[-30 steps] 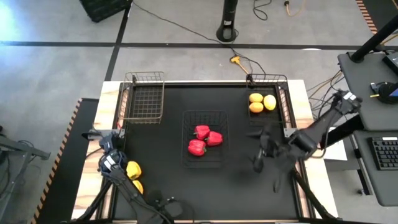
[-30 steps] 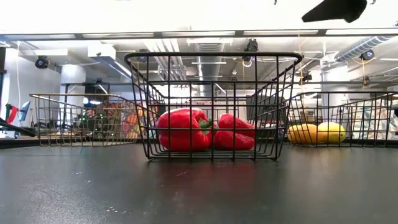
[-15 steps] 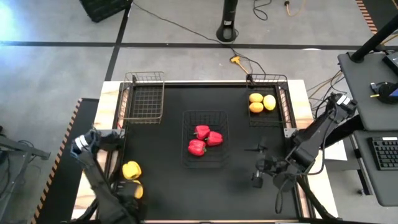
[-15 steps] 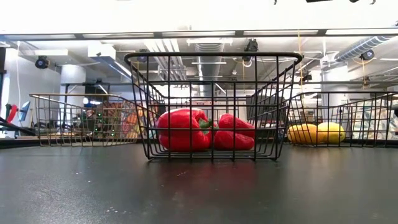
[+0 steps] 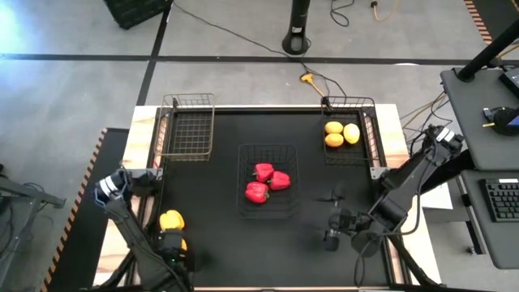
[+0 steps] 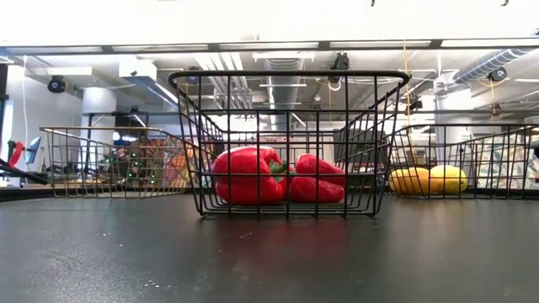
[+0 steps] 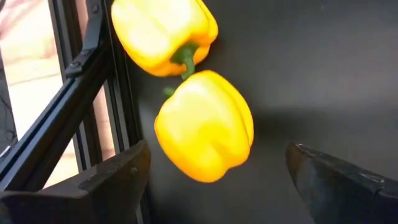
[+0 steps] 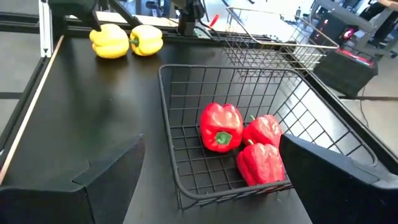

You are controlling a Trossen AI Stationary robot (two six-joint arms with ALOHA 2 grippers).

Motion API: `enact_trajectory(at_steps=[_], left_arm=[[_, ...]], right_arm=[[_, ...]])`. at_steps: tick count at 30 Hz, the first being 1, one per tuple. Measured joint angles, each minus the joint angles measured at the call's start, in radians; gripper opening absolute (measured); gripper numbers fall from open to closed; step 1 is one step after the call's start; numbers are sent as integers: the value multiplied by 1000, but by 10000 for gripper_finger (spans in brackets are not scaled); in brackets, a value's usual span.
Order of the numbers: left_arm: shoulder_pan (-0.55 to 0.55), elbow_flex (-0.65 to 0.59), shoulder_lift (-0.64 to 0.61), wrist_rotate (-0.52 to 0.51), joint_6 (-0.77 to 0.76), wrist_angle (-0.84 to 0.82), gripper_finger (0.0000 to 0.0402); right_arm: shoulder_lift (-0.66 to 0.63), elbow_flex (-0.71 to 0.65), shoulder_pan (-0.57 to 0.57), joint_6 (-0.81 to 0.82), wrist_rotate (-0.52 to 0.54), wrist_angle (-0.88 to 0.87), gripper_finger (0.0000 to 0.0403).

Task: Sort produce into baskets
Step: Put the bottom yellow bell pepper into the left wire basket

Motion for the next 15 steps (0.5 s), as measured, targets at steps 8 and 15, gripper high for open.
enact_trajectory(at_steps=[8, 15], left_arm=[[-21, -25, 2, -2, -68, -9, 351], [-19, -150, 20, 11, -72, 161, 351]], right_arm=[[5, -2, 0, 1, -2, -2, 364], [5, -3, 0, 1, -2, -2, 364]])
